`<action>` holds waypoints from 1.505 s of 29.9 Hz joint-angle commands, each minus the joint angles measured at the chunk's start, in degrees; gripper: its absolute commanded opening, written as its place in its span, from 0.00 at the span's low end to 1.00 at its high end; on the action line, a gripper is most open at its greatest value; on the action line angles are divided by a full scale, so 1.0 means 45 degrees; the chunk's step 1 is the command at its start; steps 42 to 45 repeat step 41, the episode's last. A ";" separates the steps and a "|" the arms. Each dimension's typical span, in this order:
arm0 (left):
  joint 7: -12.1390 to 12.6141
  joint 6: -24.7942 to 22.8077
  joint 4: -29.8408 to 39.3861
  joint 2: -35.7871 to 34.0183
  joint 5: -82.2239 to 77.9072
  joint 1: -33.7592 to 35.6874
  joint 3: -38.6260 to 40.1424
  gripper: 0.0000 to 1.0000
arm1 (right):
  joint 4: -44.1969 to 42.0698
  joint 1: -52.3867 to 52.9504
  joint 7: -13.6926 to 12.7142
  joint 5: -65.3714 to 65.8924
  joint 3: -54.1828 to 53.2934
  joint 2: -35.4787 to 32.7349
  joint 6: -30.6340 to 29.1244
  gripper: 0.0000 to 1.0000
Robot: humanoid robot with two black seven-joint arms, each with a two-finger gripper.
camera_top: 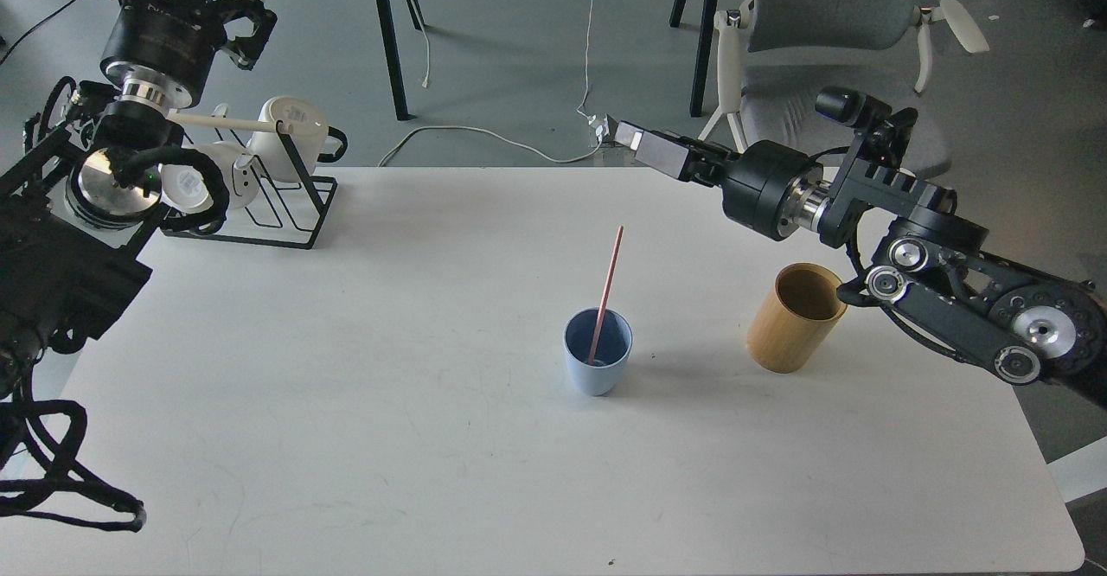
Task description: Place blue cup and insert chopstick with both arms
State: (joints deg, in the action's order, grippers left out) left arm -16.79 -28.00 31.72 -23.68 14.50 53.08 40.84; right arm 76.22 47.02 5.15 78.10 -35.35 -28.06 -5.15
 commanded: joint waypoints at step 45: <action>-0.0018 0.0000 -0.0018 0.0536 0.0000 0.0236 -0.0013 0.99 | -1.1372 0.1543 -0.0677 -1.9758 -0.5055 0.1431 -0.5078 1.00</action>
